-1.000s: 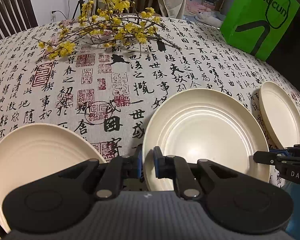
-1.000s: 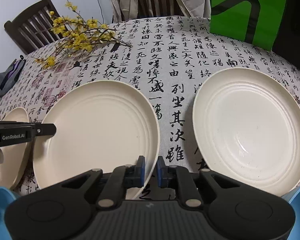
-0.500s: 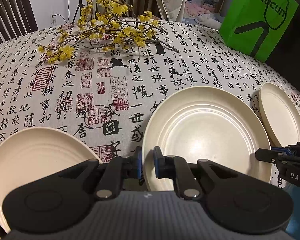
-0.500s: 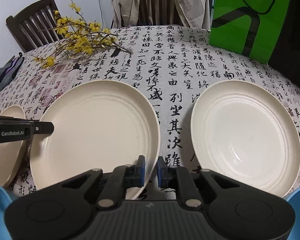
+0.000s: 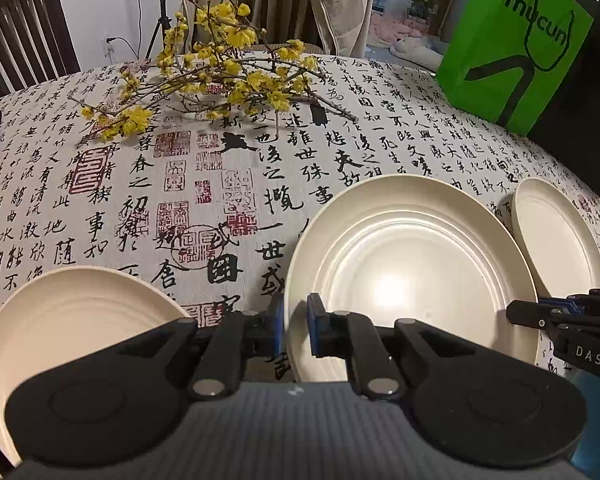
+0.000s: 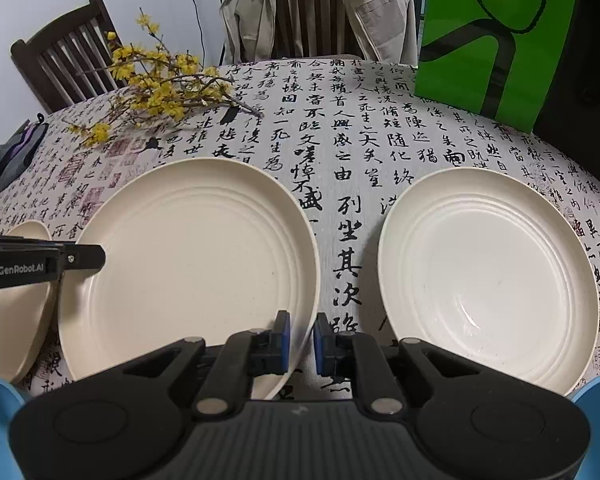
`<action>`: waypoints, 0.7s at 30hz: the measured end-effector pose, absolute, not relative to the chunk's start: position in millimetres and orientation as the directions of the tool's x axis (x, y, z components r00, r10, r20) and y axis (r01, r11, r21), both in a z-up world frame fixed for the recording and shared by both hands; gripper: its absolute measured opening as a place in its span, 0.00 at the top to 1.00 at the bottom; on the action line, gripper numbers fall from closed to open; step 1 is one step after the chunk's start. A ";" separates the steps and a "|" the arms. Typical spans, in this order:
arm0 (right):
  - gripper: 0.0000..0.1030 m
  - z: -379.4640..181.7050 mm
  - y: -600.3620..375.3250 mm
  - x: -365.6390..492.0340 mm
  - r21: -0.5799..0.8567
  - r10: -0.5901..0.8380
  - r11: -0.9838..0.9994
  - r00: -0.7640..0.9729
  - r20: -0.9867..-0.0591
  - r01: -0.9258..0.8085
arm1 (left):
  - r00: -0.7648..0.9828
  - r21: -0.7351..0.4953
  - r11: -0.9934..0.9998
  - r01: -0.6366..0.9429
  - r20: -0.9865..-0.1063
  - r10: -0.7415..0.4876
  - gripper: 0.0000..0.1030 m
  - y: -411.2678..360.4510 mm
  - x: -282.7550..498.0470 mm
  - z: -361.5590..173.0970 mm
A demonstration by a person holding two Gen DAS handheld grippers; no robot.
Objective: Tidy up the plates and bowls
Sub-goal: 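Lift the held cream plate with the left gripper while the right gripper lifts its plate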
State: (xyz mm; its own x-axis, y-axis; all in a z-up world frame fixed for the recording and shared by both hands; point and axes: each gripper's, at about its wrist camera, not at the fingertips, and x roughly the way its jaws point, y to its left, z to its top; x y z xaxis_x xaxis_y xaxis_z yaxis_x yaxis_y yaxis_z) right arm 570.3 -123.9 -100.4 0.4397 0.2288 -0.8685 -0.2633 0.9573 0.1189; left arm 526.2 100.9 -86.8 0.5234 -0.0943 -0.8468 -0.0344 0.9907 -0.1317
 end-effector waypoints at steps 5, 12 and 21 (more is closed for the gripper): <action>0.89 -95.6 -126.0 570.2 0.128 0.234 0.959 0.449 -0.862 -0.255 | 0.540 -0.132 0.991 -0.035 -0.837 -0.093 0.88 100.1 523.9 -79.2; 0.89 -84.1 -127.2 568.3 0.132 0.241 0.958 0.471 -0.849 -0.253 | 0.569 -0.138 0.990 -0.037 -0.817 -0.092 0.88 99.2 519.6 -64.6; 0.89 -66.8 -131.7 562.7 0.145 0.258 0.956 0.502 -0.825 -0.254 | 0.609 -0.133 0.991 -0.035 -0.789 -0.084 0.88 97.6 511.3 -44.2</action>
